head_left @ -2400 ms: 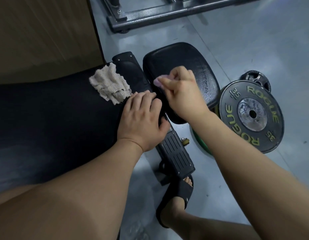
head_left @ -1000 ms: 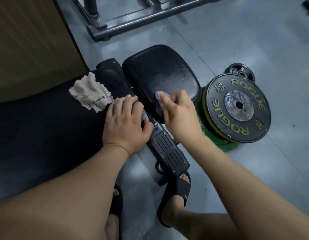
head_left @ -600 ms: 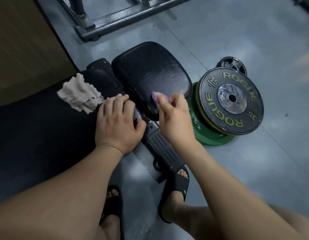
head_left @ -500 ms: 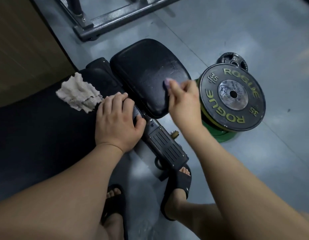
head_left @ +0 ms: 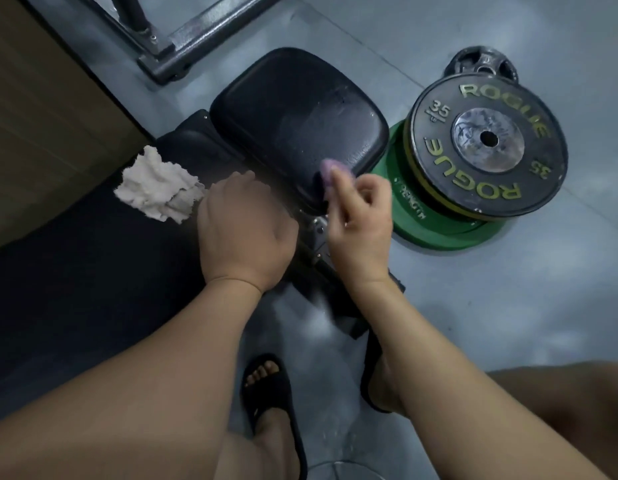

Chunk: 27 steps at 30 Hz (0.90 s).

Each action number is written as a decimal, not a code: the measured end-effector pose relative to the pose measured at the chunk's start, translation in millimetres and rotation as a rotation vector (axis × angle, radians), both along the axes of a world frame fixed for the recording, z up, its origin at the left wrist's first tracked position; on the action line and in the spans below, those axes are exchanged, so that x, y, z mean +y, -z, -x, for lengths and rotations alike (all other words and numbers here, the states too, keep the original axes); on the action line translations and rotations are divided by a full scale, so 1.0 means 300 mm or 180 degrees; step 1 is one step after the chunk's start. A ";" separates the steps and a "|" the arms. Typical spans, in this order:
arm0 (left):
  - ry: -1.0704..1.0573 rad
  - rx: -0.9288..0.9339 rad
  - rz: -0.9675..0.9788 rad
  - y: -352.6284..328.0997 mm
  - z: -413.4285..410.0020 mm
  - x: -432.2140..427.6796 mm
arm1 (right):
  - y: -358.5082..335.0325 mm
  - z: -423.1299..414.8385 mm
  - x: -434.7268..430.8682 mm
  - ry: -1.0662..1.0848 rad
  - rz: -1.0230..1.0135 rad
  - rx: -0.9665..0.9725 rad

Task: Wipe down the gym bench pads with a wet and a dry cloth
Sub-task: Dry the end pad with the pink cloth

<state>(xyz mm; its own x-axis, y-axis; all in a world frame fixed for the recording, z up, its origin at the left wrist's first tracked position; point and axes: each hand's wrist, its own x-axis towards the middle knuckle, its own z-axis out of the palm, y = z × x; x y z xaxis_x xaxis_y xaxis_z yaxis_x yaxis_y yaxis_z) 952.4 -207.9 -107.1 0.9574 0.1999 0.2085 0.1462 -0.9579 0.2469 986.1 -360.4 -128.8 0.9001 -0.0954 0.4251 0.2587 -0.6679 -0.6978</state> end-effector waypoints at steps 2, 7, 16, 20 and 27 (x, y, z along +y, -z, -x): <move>-0.0016 0.0032 -0.0012 -0.003 0.000 -0.004 | 0.001 0.015 0.034 0.0561 -0.0599 0.0231; 0.0013 -0.0004 -0.0054 -0.004 0.001 -0.007 | -0.011 0.020 0.059 0.0870 -0.1197 0.0625; 0.0032 -0.0126 -0.0144 0.005 -0.001 -0.015 | -0.028 0.052 0.062 0.0976 -0.1618 0.1427; 0.0061 -0.0117 -0.0147 0.008 0.005 -0.014 | -0.002 -0.069 -0.006 0.1204 -0.2006 0.1541; 0.0045 -0.0077 -0.0161 0.002 0.003 -0.019 | 0.021 0.025 0.028 0.0999 -0.2108 0.1766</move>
<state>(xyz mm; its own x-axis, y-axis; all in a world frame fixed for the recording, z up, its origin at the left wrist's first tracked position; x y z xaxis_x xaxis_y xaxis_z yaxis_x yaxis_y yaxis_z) 951.4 -213.8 -107.7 0.9546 0.1749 0.2410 0.1271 -0.9713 0.2013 978.7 -351.9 -135.3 0.8503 -0.4400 -0.2888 -0.3532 -0.0703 -0.9329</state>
